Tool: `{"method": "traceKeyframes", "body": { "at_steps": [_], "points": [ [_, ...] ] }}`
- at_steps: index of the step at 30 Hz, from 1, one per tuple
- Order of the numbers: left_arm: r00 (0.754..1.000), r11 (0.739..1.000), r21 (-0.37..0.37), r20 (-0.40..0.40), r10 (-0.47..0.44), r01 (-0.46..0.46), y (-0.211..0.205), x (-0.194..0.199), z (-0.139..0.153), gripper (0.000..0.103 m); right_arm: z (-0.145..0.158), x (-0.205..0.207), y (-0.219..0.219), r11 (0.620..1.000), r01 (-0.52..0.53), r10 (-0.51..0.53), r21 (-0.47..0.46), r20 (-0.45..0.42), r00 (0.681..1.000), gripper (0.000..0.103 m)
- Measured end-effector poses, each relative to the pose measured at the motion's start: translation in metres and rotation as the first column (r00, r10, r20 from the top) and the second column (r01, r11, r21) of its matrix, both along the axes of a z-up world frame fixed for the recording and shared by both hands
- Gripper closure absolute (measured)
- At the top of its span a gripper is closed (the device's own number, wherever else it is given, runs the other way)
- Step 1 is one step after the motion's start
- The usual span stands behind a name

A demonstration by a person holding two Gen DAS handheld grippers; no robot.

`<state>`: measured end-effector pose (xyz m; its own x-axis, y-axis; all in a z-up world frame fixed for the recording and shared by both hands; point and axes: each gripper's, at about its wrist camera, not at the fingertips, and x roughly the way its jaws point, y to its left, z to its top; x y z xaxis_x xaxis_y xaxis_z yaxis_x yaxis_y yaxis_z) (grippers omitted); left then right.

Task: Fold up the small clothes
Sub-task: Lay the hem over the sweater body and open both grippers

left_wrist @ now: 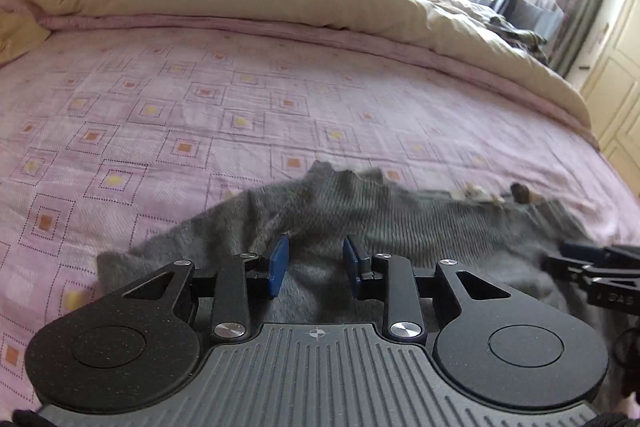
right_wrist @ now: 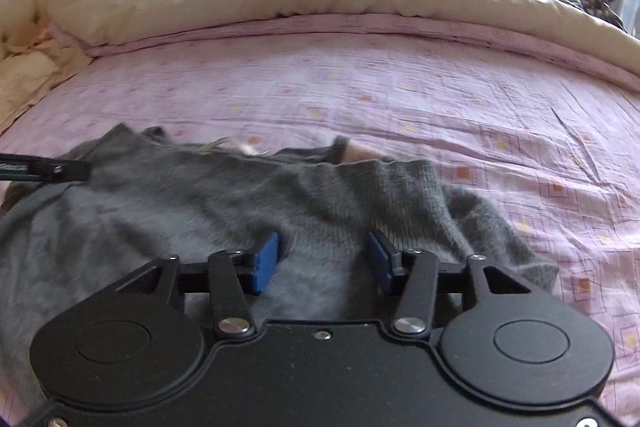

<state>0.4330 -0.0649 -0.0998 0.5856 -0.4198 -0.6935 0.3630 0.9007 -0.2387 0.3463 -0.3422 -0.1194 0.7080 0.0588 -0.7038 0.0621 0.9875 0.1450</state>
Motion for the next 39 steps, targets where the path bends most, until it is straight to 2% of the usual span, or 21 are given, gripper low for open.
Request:
{"method": "traceKeyframes", "body": {
  "at_steps": [3, 5, 6, 8, 10, 11, 12, 15, 18, 22, 24, 26, 32, 35, 39],
  "points": [
    [0.999, 0.999, 0.0, 0.007, 0.045, -0.045, 0.004, 0.005, 0.003, 0.073, -0.002, 0.002, -0.009, 0.999, 0.038, -0.038, 0.021, 0.003, 0.999, 0.045],
    [0.993, 0.991, 0.063, 0.024, 0.119, -0.12, 0.006, 0.006, 0.006, 0.071, 0.0, 0.001, -0.012, 0.998, 0.046, -0.046, 0.03, 0.01, 0.999, 0.043],
    [0.99, 0.988, 0.07, 0.026, 0.137, -0.139, 0.01, 0.005, 0.008, 0.071, 0.004, -0.002, -0.011, 0.998, 0.054, -0.054, 0.018, 0.019, 0.998, 0.041],
    [0.988, 0.988, 0.02, 0.033, 0.153, -0.153, 0.02, -0.005, 0.02, 0.07, 0.016, -0.011, -0.007, 0.998, 0.061, -0.06, -0.018, 0.065, 0.996, 0.04],
    [0.988, 0.99, -0.017, 0.06, 0.141, -0.14, 0.027, -0.024, 0.032, 0.064, 0.03, -0.025, 0.001, 0.998, 0.041, -0.036, -0.038, 0.128, 0.991, 0.036],
    [0.989, 0.992, -0.017, 0.079, 0.128, -0.127, 0.028, -0.034, 0.037, 0.057, 0.037, -0.033, 0.007, 0.999, 0.021, -0.015, -0.041, 0.156, 0.988, 0.031],
    [0.989, 0.994, -0.006, 0.1, 0.106, -0.106, 0.026, -0.047, 0.041, 0.051, 0.043, -0.041, 0.015, 0.999, -0.003, 0.011, -0.045, 0.184, 0.983, 0.027],
    [0.99, 0.998, 0.032, 0.135, 0.04, -0.045, 0.02, -0.083, 0.043, 0.041, 0.052, -0.058, 0.04, 0.997, -0.059, 0.07, -0.052, 0.223, 0.972, 0.026],
    [0.985, 0.994, 0.087, 0.168, 0.046, -0.061, 0.016, -0.117, 0.034, 0.036, 0.054, -0.068, 0.058, 0.996, -0.09, 0.091, -0.018, 0.229, 0.969, 0.023],
    [0.977, 0.988, 0.126, 0.204, 0.059, -0.086, 0.023, -0.153, 0.018, 0.028, 0.051, -0.075, 0.078, 0.993, -0.115, 0.114, -0.008, 0.22, 0.969, 0.02],
    [0.969, 0.984, 0.147, 0.238, 0.065, -0.102, 0.026, -0.165, 0.009, 0.012, 0.047, -0.076, 0.085, 0.992, -0.126, 0.125, -0.009, 0.203, 0.971, 0.013],
    [0.967, 0.981, 0.165, 0.246, 0.063, -0.106, 0.029, -0.17, -0.001, 0.006, 0.043, -0.072, 0.091, 0.991, -0.132, 0.133, -0.017, 0.179, 0.975, 0.011],
    [0.976, 0.989, 0.059, 0.18, 0.126, -0.139, 0.051, -0.166, -0.014, 0.0, 0.024, -0.039, 0.102, 0.991, -0.113, 0.119, -0.077, 0.081, 0.99, 0.005],
    [0.974, 0.987, 0.083, 0.191, 0.123, -0.141, 0.047, -0.169, -0.016, 0.0, 0.01, -0.01, 0.096, 0.995, -0.074, 0.075, -0.061, 0.005, 0.997, 0.0],
    [0.973, 0.983, 0.115, 0.196, 0.119, -0.144, 0.042, -0.17, -0.017, 0.0, 0.003, 0.018, 0.078, 1.0, 0.012, -0.012, -0.004, -0.035, 0.999, 0.001]
  ]
}}
